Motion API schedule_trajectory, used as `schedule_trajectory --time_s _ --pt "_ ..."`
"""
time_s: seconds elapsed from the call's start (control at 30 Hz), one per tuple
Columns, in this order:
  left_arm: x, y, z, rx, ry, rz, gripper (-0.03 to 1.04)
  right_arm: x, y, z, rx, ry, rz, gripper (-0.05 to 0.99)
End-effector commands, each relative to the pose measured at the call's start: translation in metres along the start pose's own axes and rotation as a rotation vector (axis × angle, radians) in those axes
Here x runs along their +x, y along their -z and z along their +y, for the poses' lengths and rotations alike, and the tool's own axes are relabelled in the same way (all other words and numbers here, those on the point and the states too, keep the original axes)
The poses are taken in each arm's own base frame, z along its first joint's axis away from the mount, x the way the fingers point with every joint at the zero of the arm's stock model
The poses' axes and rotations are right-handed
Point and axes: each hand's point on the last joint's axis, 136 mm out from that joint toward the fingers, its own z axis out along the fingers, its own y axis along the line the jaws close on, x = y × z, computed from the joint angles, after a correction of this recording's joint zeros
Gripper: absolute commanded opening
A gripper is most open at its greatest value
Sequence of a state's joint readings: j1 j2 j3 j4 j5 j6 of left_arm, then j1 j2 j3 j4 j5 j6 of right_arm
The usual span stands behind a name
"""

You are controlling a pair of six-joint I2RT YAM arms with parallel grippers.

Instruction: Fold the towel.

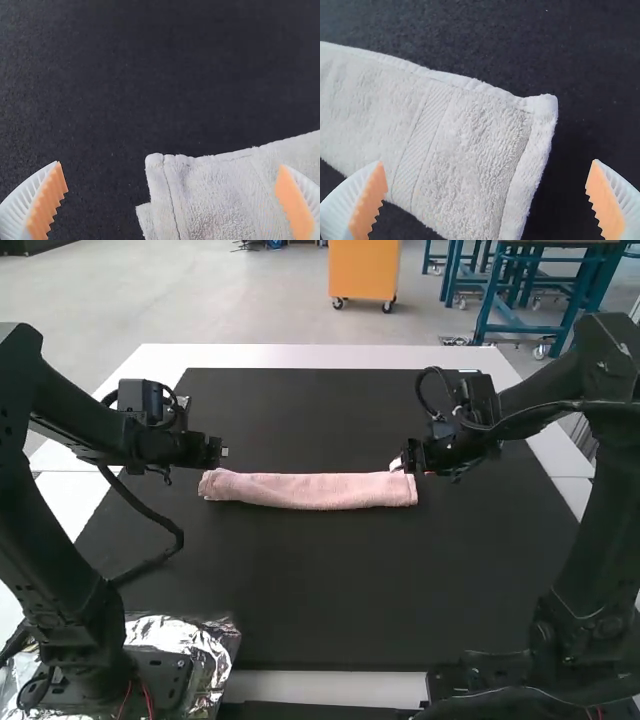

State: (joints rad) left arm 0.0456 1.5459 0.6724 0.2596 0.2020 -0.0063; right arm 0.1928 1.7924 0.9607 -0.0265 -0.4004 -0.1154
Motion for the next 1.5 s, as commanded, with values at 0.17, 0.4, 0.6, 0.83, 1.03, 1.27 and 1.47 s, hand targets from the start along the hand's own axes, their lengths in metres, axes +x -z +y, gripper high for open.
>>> schedule_trajectory --time_s 0.17,0.4,0.6,0.83,1.03,1.27,1.47 --pt "-0.033 0.01 0.006 -0.02 0.016 -0.071 0.97 0.012 -0.019 0.003 0.005 -0.014 0.045 0.91" --pt "-0.035 0.012 0.005 -0.02 0.015 -0.075 0.97 0.027 -0.032 -0.002 0.009 -0.026 0.087 0.9" --pt "-0.036 0.012 0.005 -0.02 0.013 -0.083 0.97 0.049 -0.045 0.004 -0.037 -0.048 0.146 0.42" --pt "-0.036 0.012 0.006 -0.023 0.012 -0.087 0.97 0.064 -0.042 0.01 -0.105 -0.08 0.182 -0.02" --pt "-0.045 0.013 0.006 -0.025 -0.002 -0.116 0.97 0.008 0.025 -0.016 -0.036 -0.092 -0.008 -0.02" --pt "-0.057 0.013 0.009 -0.044 -0.014 -0.146 0.97 -0.018 0.041 0.003 -0.051 -0.069 -0.072 -0.02" --pt "-0.062 0.014 0.013 -0.06 -0.02 -0.165 0.97 -0.018 0.016 0.062 -0.114 0.025 -0.045 -0.02"
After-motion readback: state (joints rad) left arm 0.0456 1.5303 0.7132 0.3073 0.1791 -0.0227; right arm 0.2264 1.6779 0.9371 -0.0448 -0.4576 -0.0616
